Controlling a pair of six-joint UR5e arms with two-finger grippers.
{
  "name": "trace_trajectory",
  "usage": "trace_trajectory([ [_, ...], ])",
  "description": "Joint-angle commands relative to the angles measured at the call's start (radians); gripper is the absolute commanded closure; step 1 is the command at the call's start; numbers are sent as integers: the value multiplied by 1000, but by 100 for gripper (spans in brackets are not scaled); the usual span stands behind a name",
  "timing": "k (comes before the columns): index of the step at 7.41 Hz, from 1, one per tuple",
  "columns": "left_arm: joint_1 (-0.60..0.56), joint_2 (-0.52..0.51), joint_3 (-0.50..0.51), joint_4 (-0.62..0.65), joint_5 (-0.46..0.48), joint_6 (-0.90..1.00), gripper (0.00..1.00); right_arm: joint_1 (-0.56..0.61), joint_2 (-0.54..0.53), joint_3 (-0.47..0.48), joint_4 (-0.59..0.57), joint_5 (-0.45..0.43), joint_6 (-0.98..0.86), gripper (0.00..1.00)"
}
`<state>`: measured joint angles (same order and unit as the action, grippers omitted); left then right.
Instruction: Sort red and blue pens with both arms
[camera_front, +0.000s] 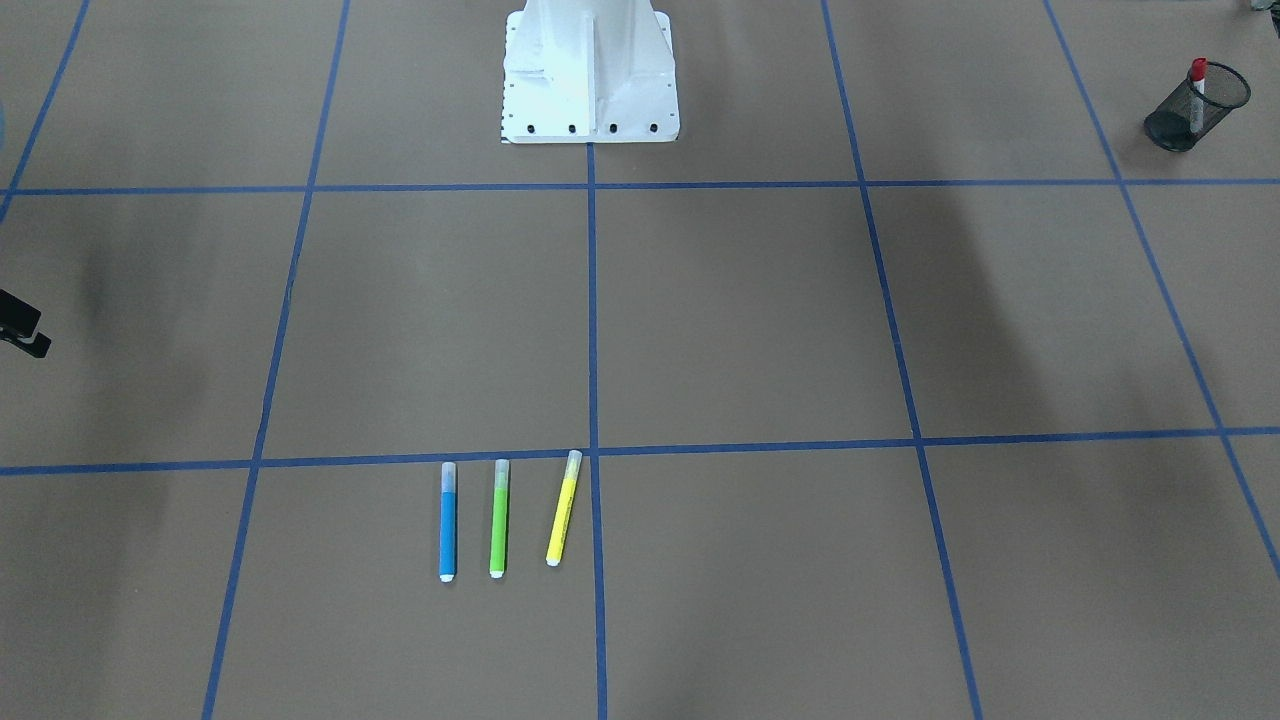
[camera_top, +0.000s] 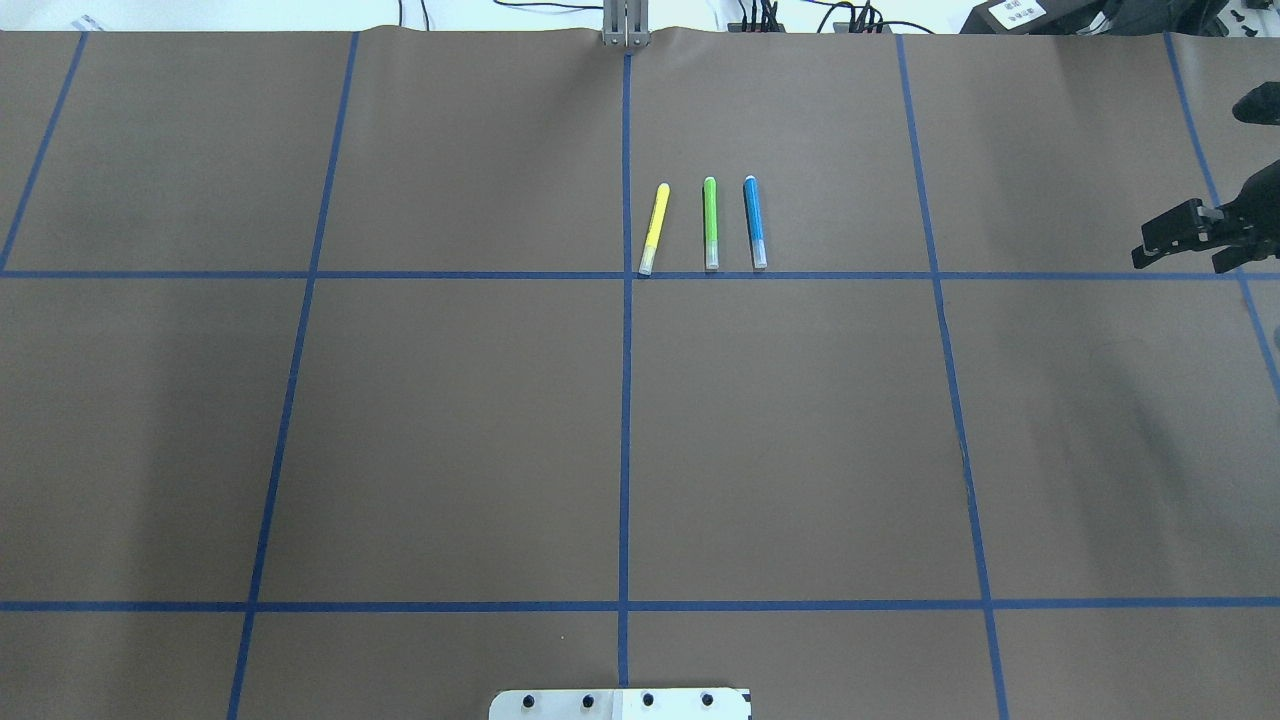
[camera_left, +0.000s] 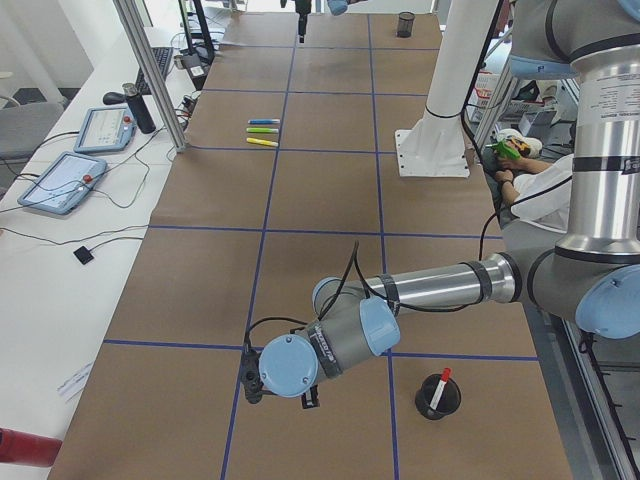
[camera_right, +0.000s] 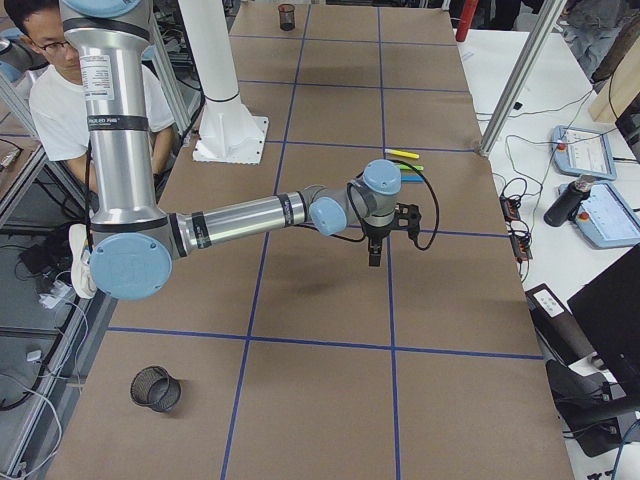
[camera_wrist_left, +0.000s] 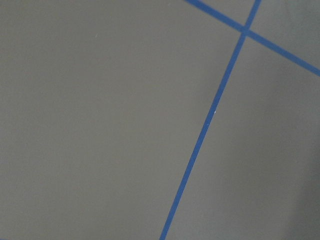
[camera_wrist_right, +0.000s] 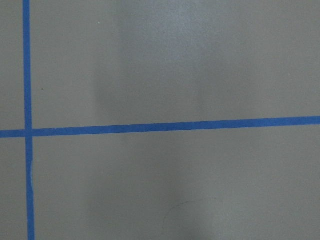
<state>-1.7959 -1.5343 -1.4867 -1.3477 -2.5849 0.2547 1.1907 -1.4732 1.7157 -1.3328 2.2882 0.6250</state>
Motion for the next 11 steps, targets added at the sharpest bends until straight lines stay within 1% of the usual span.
trace_trajectory([
  [1,3,-41,-6,-108,5,-38,0,-80,130,-77,0,-44,68,1],
  [2,16,-56,-33,-108,20,-78,0,-107,199,-123,1,-49,124,1],
  [3,23,-58,-46,-107,31,-80,0,-159,253,-137,0,-71,201,1],
  [4,23,-58,-56,-106,32,-81,0,-218,331,-169,1,-103,322,1],
  [5,38,-59,-64,-110,64,-77,0,-256,385,-195,1,-121,368,1],
  [6,65,-59,-96,-108,104,-77,0,-304,436,-232,3,-165,407,1],
  [7,81,-61,-131,-108,153,-81,0,-347,483,-264,6,-243,447,1],
  [8,99,-69,-165,-108,179,-81,0,-385,514,-299,27,-275,502,1],
  [9,113,-82,-184,-105,183,-84,0,-402,562,-364,56,-311,518,1],
  [10,119,-110,-184,-99,175,-125,0,-416,592,-417,73,-315,525,1],
  [11,121,-112,-191,-105,172,-161,0,-418,620,-495,148,-328,532,2],
])
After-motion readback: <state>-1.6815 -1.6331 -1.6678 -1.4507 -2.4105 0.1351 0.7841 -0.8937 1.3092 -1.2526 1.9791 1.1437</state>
